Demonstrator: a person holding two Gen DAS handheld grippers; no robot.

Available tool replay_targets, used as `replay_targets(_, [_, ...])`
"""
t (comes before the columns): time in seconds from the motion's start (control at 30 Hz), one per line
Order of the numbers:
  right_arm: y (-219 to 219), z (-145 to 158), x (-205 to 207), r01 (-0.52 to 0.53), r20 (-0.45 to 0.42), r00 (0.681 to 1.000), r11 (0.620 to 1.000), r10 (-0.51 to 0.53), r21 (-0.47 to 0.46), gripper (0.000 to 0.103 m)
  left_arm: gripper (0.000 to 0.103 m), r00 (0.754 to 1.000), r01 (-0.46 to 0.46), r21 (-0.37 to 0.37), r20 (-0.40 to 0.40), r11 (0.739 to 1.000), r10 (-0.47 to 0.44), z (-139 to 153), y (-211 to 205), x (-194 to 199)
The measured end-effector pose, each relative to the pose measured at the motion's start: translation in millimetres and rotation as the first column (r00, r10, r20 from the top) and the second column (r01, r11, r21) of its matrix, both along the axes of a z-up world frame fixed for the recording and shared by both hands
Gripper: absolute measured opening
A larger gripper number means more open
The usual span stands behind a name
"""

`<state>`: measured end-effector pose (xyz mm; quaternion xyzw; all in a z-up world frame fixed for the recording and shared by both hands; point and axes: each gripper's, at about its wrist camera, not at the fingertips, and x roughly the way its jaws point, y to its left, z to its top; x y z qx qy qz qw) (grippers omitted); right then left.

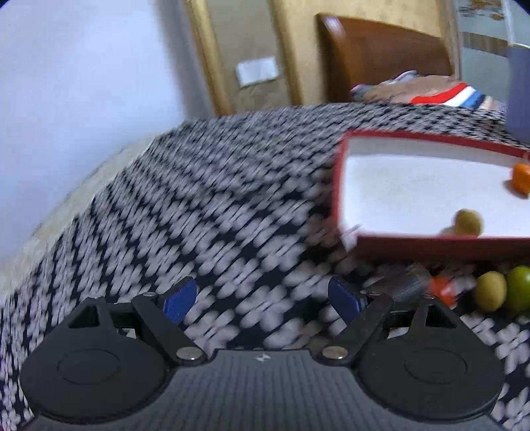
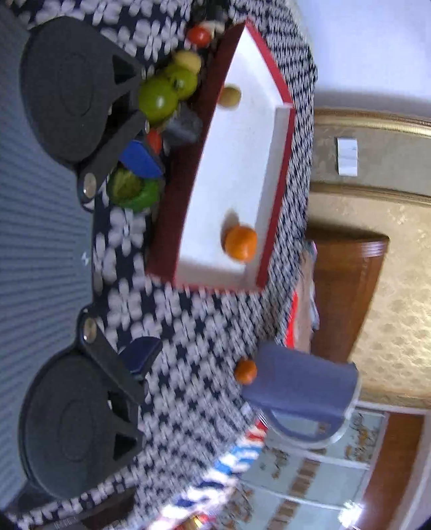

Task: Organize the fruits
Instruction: 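Move both tools back to the fruits beside the tray, then grasp the green pepper with the right tool while the left tool grasps the dark cylinder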

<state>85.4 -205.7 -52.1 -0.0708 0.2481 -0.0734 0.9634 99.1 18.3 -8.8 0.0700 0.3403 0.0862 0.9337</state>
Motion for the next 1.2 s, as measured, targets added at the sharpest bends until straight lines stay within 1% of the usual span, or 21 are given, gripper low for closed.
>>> replay_targets(0.07, [-3, 4, -6, 0.050, 0.031, 0.998, 0.998, -0.049, -0.029, 0.103, 0.087, 1.000, -0.015, -0.064, -0.006, 0.998, 0.014, 2, 13, -4])
replay_targets(0.1, [-5, 6, -10, 0.040, 0.045, 0.998, 0.999, -0.039, -0.023, 0.102, 0.087, 1.000, -0.006, -0.103, 0.002, 0.995, 0.006, 6, 17, -6])
replay_targets(0.17, [-6, 10, -16, -0.012, 0.051, 0.999, 1.000, 0.011, 0.017, 0.099, 0.087, 0.999, 0.043, -0.143, 0.039, 0.989, -0.038, 16, 15, -12])
replay_targets(0.2, [-5, 11, -18, -0.033, 0.051, 0.998, 0.999, 0.032, 0.029, 0.095, 0.087, 0.996, 0.079, -0.135, 0.055, 0.988, -0.072, 20, 10, -15])
replay_targets(0.27, [-4, 10, -18, -0.064, 0.034, 0.997, 0.997, 0.063, 0.033, 0.092, 0.087, 0.990, 0.116, -0.099, 0.087, 0.988, -0.108, 27, -3, -20])
replay_targets(0.33, [-3, 9, -16, -0.069, 0.012, 0.998, 0.997, 0.068, 0.030, 0.085, 0.087, 0.983, 0.155, -0.068, 0.107, 0.986, -0.147, 29, -17, -23])
replay_targets(0.37, [-4, 8, -15, -0.080, -0.003, 0.997, 0.996, 0.081, 0.042, 0.084, 0.087, 0.981, 0.169, -0.054, 0.107, 0.984, -0.162, 29, -24, -23])
replay_targets(0.47, [-9, 4, -11, -0.086, -0.033, 0.996, 0.994, 0.088, 0.073, 0.074, 0.087, 0.979, 0.188, -0.027, 0.083, 0.982, -0.185, 24, -39, -10])
replay_targets(0.53, [-10, 1, -6, -0.086, -0.055, 0.994, 0.993, 0.091, 0.083, 0.065, 0.087, 0.984, 0.164, -0.005, 0.070, 0.986, -0.163, 19, -42, -3])
replay_targets(0.63, [-10, -4, 4, -0.105, -0.086, 0.990, 0.988, 0.115, 0.111, 0.061, 0.087, 0.987, 0.141, 0.013, 0.078, 0.990, -0.142, 17, -40, -1])
replay_targets(0.67, [-9, -7, 7, -0.104, -0.101, 0.988, 0.988, 0.117, 0.118, 0.058, 0.087, 0.988, 0.136, 0.015, 0.076, 0.991, -0.136, 17, -38, 0])
replay_targets(0.7, [-8, -8, 10, -0.108, -0.112, 0.986, 0.987, 0.121, 0.117, 0.051, 0.087, 0.988, 0.131, 0.018, 0.075, 0.991, -0.132, 17, -36, -1])
replay_targets(0.73, [-6, -10, 13, -0.116, -0.122, 0.984, 0.986, 0.131, 0.122, 0.047, 0.087, 0.990, 0.120, 0.025, 0.073, 0.992, -0.121, 16, -33, -1])
replay_targets(0.83, [-2, -12, 16, -0.137, -0.134, 0.979, 0.983, 0.153, 0.124, 0.031, 0.087, 0.996, 0.070, 0.048, 0.054, 0.996, -0.073, 11, -22, -1])
replay_targets(0.87, [0, -12, 17, -0.141, -0.135, 0.978, 0.983, 0.156, 0.118, 0.029, 0.087, 0.997, 0.058, 0.030, 0.041, 0.998, -0.059, 10, -16, 0])
replay_targets(0.9, [1, -11, 17, -0.140, -0.135, 0.979, 0.984, 0.155, 0.111, 0.028, 0.087, 0.998, 0.048, -0.004, 0.033, 0.999, -0.048, 10, -10, 0])
replay_targets(0.97, [0, -12, 16, -0.141, -0.134, 0.979, 0.984, 0.155, 0.113, 0.028, 0.087, 0.997, 0.069, -0.063, 0.047, 0.996, -0.066, 14, -3, -4])
replay_targets(1.0, [0, -11, 16, -0.138, -0.132, 0.979, 0.984, 0.153, 0.116, 0.028, 0.087, 0.995, 0.087, -0.076, 0.060, 0.993, -0.082, 18, -4, -7])
replay_targets(1.13, [0, -10, 13, -0.136, -0.124, 0.981, 0.984, 0.150, 0.117, 0.028, 0.087, 0.982, 0.168, -0.061, 0.099, 0.984, -0.161, 30, -23, -14])
replay_targets(1.2, [-1, -11, 13, -0.136, -0.120, 0.981, 0.983, 0.150, 0.120, 0.028, 0.087, 0.980, 0.184, -0.048, 0.088, 0.982, -0.180, 30, -34, -11])
